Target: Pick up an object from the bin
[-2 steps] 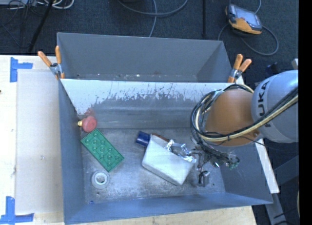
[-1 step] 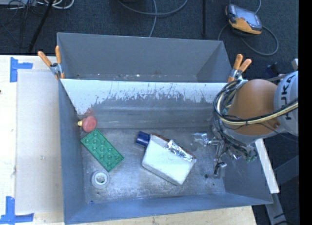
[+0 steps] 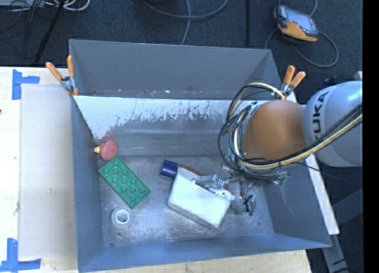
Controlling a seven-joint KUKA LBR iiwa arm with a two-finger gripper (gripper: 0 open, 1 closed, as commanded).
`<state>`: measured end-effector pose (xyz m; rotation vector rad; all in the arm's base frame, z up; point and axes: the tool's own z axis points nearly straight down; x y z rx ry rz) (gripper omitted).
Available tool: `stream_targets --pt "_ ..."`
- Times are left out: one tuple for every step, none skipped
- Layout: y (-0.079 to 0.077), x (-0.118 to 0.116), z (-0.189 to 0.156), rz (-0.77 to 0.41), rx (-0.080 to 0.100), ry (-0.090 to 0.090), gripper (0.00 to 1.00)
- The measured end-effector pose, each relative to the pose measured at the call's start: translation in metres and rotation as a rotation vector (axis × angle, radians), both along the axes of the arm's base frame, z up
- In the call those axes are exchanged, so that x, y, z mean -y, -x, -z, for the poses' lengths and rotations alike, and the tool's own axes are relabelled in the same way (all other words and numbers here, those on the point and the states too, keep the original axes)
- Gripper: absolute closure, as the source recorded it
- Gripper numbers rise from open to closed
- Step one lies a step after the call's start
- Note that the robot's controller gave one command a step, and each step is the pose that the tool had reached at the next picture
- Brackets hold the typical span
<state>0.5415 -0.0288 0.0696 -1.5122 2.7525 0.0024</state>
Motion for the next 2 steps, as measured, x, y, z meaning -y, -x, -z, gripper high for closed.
stream_targets --pt "0.000 0.001 0.000 0.001 0.000 0.001 1.00" --pt "0.030 0.036 -0.159 0.016 0.005 0.003 1.00"
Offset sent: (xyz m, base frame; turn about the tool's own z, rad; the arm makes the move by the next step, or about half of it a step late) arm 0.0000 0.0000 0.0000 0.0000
